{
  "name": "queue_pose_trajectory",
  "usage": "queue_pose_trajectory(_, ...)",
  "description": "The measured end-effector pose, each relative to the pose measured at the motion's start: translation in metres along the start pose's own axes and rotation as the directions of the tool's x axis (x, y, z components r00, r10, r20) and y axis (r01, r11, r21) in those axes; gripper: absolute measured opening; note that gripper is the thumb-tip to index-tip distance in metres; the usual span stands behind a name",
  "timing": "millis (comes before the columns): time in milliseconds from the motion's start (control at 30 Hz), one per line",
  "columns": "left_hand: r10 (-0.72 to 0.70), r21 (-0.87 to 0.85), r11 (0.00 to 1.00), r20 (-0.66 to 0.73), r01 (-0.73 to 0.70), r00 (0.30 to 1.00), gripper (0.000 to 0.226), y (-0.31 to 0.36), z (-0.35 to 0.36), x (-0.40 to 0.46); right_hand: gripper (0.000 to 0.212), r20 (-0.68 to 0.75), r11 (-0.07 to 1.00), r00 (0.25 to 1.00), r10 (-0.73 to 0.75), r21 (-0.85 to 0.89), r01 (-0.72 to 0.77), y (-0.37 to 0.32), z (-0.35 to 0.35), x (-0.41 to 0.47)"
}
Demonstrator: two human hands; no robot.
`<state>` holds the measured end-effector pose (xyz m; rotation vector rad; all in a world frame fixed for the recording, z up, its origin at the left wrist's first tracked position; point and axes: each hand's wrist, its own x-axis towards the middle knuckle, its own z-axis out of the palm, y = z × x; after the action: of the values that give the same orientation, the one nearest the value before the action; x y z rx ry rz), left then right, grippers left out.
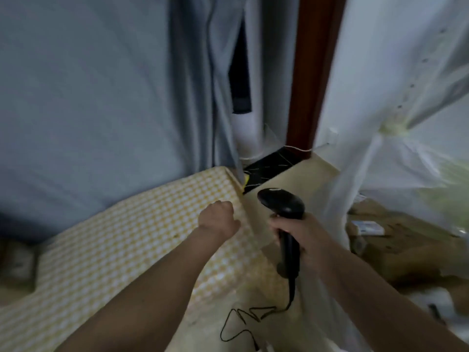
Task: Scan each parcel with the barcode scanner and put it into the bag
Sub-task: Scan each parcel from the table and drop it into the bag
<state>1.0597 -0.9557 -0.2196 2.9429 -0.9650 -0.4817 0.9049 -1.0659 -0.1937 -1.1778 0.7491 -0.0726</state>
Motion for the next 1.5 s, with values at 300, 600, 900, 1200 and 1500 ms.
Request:
queue_pose_trajectory(300, -0.443, -0.093, 0.894, -0.047, 0.438, 0.895, 0.031, -0.273, -0.001, -0.155, 0.006, 0.282, 0.971, 0.958, 0.043, -0.237, 0.026, 0.036, 0.242, -0.039)
queue_pose_trajectory(600, -0.723, -0.235, 0.676, -0.028, 0.699, 0.69, 0.029, -0.463, 0.034, -0.326, 0.002, 0.49, 0.951, 0.864, 0.111, -0.304, 0.05, 0.114, 0.442, -0.096)
queue_pose_trajectory(900, -0.857, -0.34, 0.49, -0.016, 0.803, 0.516, 0.026, -0.559, 0.054, -0.408, 0.01, 0.557, 0.925, 0.811, 0.181, -0.377, 0.053, 0.15, 0.569, -0.124)
queue_pose_trajectory(1200, -0.88, -0.404, 0.441, -0.016, 0.801, 0.476, 0.029, -0.64, 0.045, -0.386, 0.008, 0.577, 0.91, 0.791, 0.205, -0.409, 0.063, 0.155, 0.657, -0.082)
queue_pose_trajectory(1500, -0.852, -0.503, 0.479, -0.068, 0.72, 0.519, 0.032, -0.732, -0.016, -0.278, 0.008, 0.583, 0.94, 0.796, 0.162, -0.336, 0.056, 0.109, 0.739, 0.006)
